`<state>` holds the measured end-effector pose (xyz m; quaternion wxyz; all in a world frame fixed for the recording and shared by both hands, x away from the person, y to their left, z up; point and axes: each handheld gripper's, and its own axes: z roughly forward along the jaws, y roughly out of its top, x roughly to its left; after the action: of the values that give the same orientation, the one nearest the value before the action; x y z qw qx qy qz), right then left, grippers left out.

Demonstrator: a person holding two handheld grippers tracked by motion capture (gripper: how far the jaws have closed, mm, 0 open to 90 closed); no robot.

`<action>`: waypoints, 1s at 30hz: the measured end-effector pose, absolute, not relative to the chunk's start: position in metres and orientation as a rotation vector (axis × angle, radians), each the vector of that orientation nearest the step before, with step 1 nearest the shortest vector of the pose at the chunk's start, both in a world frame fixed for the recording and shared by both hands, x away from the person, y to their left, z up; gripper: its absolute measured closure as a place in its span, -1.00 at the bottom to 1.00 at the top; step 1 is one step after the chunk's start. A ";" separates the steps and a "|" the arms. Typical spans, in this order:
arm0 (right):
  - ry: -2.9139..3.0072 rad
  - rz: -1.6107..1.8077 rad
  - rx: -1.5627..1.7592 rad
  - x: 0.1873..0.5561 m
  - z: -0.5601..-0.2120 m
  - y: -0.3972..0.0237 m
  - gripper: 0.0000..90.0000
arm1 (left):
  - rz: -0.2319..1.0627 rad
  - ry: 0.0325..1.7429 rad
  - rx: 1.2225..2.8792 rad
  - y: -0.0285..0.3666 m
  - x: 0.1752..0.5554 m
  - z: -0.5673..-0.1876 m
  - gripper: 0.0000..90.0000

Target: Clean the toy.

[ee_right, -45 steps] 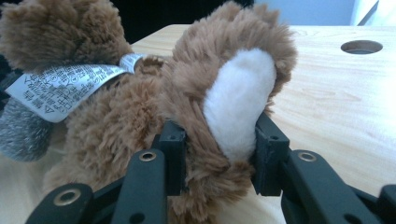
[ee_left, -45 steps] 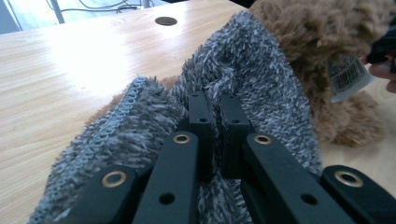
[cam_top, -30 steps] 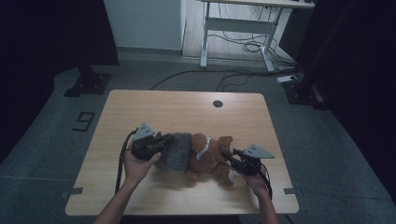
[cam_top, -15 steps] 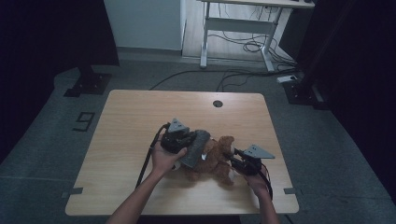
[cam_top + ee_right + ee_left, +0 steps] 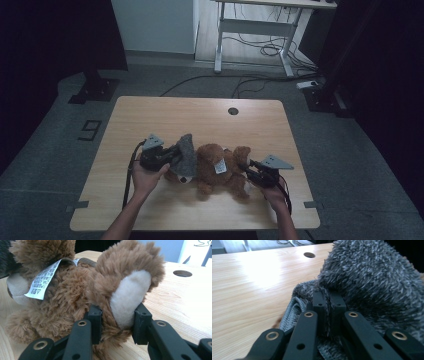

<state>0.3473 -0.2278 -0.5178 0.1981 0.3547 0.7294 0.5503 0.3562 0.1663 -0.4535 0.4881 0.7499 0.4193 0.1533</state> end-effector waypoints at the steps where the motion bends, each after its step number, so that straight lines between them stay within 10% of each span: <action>1: 2.040 1.540 0.993 0.347 -0.518 -0.228 0.49 | 0.375 1.023 1.818 0.169 0.355 -0.454 0.89; 30: 2.055 1.545 0.964 0.349 -0.522 -0.233 0.48 | 0.272 1.143 1.738 0.234 0.335 -0.484 0.90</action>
<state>0.3490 -0.2333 -0.5216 0.1967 0.3441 0.7339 0.5516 0.3350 0.2338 -0.4838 0.4984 0.7182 0.4725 0.1122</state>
